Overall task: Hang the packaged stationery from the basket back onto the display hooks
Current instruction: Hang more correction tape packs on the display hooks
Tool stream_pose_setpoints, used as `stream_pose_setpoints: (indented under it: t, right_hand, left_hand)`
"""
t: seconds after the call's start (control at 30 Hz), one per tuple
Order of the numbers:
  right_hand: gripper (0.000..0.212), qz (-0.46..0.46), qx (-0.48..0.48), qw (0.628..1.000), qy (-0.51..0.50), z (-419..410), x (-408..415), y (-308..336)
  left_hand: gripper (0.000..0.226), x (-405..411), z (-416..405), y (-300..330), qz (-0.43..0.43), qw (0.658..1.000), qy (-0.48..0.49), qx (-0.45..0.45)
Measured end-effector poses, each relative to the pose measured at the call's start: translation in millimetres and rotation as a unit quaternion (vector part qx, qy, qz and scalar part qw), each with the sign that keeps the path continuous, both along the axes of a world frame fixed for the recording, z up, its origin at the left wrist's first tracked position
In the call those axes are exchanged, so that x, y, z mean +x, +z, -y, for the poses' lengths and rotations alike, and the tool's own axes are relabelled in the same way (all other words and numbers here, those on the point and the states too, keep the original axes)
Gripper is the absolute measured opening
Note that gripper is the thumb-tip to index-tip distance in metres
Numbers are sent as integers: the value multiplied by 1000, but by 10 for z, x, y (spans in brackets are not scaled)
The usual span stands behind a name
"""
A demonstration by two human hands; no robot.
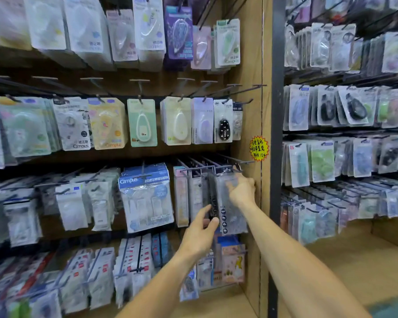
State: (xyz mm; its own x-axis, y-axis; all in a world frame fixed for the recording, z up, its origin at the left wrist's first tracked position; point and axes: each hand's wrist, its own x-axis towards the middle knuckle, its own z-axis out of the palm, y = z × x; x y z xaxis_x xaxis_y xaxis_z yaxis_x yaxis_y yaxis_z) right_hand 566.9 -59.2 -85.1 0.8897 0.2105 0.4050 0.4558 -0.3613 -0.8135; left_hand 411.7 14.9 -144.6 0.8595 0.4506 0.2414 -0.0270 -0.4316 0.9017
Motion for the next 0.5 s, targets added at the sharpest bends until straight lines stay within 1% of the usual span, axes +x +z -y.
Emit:
stream_pose_setpoints:
  t: [0.07,0.13,0.23,0.3,0.37,0.43,0.5]
  right_hand:
    - [59,16,25,1000,-11,59,-193,-153]
    - [62,39,53,998,-10,161,-506,-385]
    - [53,30,81,994,62,253,-1111,-902]
    - [46,-15,104,987,121,257,-1561,-1338]
    - [40,-78,95,978,170,230,-2039,-1832]
    - [36,-137,57,968,201,211,-2460,-2347]
    - [36,-199,-4,954,226,210,-2817,-2829]
  left_hand:
    - [49,-110,-93,-69,3,1000,1,23]
    - [45,-283,-172,-213,9,998,3,59]
    - [40,-701,-273,-575,0,994,15,113]
    - [39,-1062,-328,-936,-32,989,20,145]
    - [39,-1467,-382,-1391,-75,984,26,157]
    - [38,-1883,-428,-1886,-129,980,24,151]
    - [36,-2269,-489,-2376,-184,968,26,167]
